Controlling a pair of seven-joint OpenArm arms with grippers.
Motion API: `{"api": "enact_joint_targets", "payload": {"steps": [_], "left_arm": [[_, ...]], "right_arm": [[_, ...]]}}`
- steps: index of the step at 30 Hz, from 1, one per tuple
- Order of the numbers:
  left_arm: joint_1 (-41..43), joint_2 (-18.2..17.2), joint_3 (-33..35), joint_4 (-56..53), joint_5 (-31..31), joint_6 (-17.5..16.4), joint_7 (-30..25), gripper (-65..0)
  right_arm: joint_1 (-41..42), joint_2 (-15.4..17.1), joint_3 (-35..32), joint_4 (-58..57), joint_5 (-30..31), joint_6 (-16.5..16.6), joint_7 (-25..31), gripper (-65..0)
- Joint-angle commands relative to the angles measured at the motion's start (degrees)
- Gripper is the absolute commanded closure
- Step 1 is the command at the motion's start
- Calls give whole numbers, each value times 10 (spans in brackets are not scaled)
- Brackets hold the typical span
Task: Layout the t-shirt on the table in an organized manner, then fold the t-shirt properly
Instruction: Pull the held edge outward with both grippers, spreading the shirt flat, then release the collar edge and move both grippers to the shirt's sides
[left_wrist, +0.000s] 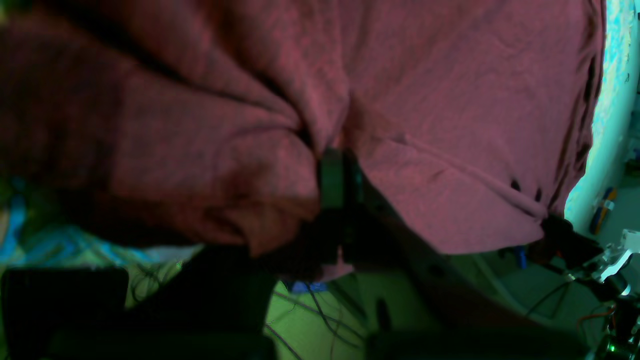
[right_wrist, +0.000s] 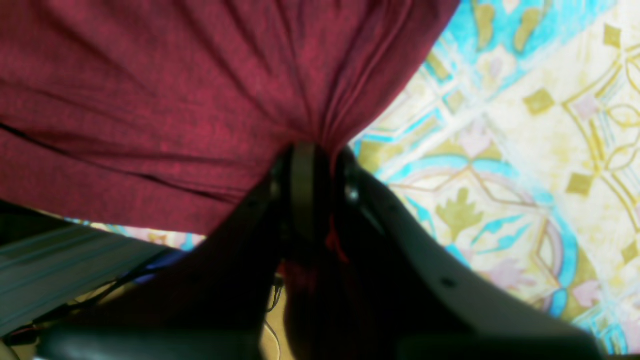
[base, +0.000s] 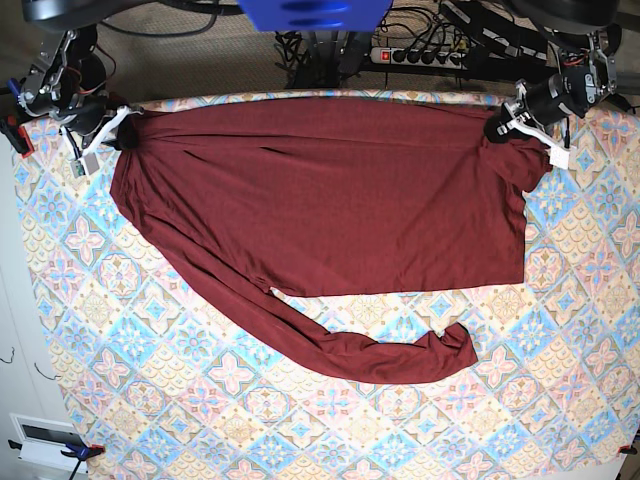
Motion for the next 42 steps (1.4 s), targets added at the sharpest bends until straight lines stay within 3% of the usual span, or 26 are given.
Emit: {"api": "enact_joint_targets", "payload": {"steps": [1,5,10,15,18,22,29,38,42], "left_arm": [[2,-12,-7,7,-2,-1,-19,0],[3,-13,-4,7,15,3,0,-23],[8,-12,-7,7,32,4,16,-204],[24,-12,-8,8,28,4,18,-432],[39,-12,-9,11,24,1,17,-505],[57,-12,-71,11,-12,0,17,-505],[49,-14,-159,12,-76,0,18,-482],[-31,-14,-163,8,-65,3,19,-479],[-69,-14,-165,7,-64,4,19,-478]], "right_arm": [[0,12,4,4,-13,-5,-4,-4],[0,12,6,4,-13,-5,-4,-62],[0,12,9,8,-15,-5,-4,-144],[0,12,9,9,-15,-5,-2,-153],[0,12,9,9,-15,-5,-2,-157],[0,12,30,9,-15,-5,-4,-167],[-1,11,49,30,-15,-5,-5,-293],[0,11,49,72,-15,-5,-30,-313],[0,12,49,73,-15,-5,-30,-369]]}}
